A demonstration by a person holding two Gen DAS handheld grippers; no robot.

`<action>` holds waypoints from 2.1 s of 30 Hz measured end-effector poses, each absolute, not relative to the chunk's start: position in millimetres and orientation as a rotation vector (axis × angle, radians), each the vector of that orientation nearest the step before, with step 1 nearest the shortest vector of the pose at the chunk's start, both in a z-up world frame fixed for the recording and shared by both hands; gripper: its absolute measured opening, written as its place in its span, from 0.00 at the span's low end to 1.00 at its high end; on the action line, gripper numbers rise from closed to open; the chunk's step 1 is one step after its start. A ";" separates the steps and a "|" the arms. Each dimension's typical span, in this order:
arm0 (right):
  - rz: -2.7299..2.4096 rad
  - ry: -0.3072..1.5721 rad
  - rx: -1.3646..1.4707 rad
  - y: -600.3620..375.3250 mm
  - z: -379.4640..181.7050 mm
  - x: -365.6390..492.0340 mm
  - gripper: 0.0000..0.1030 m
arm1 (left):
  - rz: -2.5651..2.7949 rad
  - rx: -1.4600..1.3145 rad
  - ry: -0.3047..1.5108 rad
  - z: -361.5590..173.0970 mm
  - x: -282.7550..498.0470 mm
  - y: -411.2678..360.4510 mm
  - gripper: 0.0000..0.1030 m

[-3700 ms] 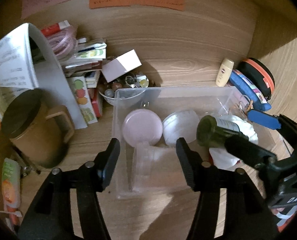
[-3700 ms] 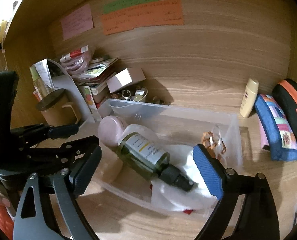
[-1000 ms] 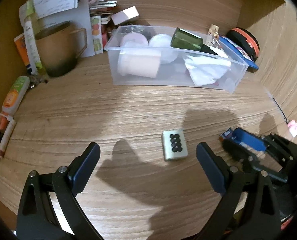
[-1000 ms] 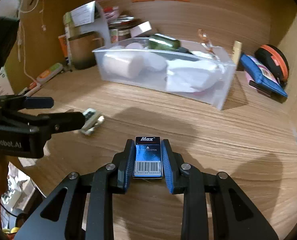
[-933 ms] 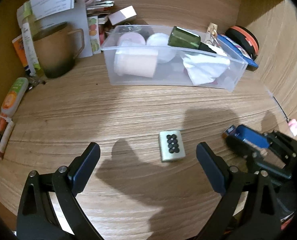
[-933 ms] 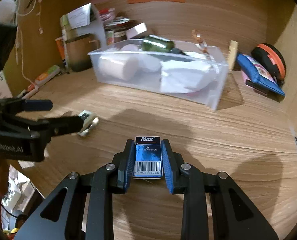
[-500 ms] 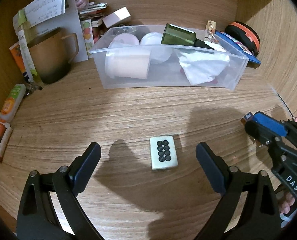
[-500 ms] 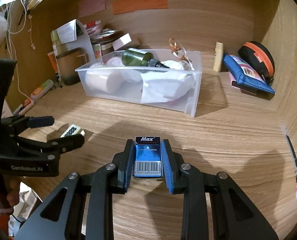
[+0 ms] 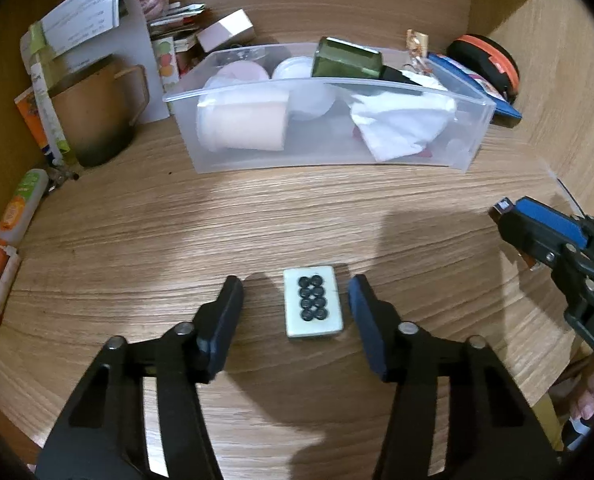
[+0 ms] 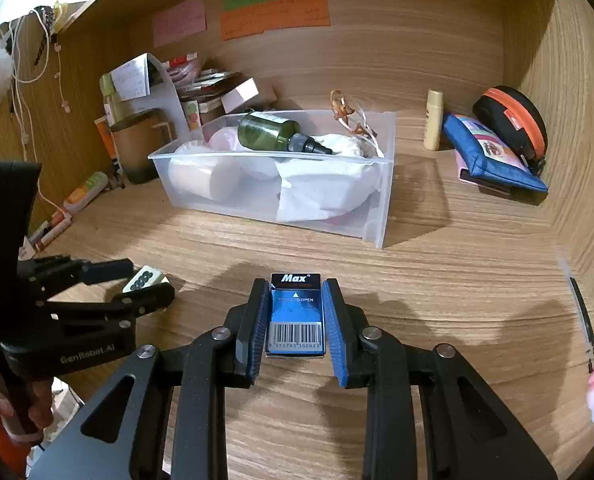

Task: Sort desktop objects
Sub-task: 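Grasp the blue 'Max' card pack with the right tool while the left tool grasps the dotted white tile, then lift the card pack and tile and carry both over the clear box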

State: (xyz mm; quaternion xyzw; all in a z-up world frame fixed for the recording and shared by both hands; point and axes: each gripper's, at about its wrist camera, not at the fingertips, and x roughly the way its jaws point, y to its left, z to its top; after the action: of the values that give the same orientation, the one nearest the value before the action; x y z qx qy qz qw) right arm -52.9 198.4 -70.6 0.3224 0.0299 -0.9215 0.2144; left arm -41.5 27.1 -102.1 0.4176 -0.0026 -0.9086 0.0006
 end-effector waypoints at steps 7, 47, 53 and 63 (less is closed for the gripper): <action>-2.551 0.088 0.886 197.8 -67.4 -52.7 0.24 | -2.890 1.302 -0.039 -101.5 -39.1 33.0 0.37; -2.633 0.004 0.690 207.4 3.3 -56.2 0.24 | -3.073 0.852 0.073 0.3 -19.6 -2.6 0.23; -2.641 0.000 0.680 202.8 8.7 -71.2 0.24 | -3.086 0.839 0.035 6.1 -35.3 -2.1 0.23; -2.589 -0.029 0.748 191.5 -5.3 -87.9 0.24 | -3.030 1.160 0.096 -52.4 -41.6 -12.5 0.28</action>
State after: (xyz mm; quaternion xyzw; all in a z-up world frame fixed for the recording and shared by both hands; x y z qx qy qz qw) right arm -87.9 191.5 -5.3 0.2705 -0.0104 -0.9369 0.2213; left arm -41.6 -12.5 -52.4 0.3569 0.0295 -0.9322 -0.0520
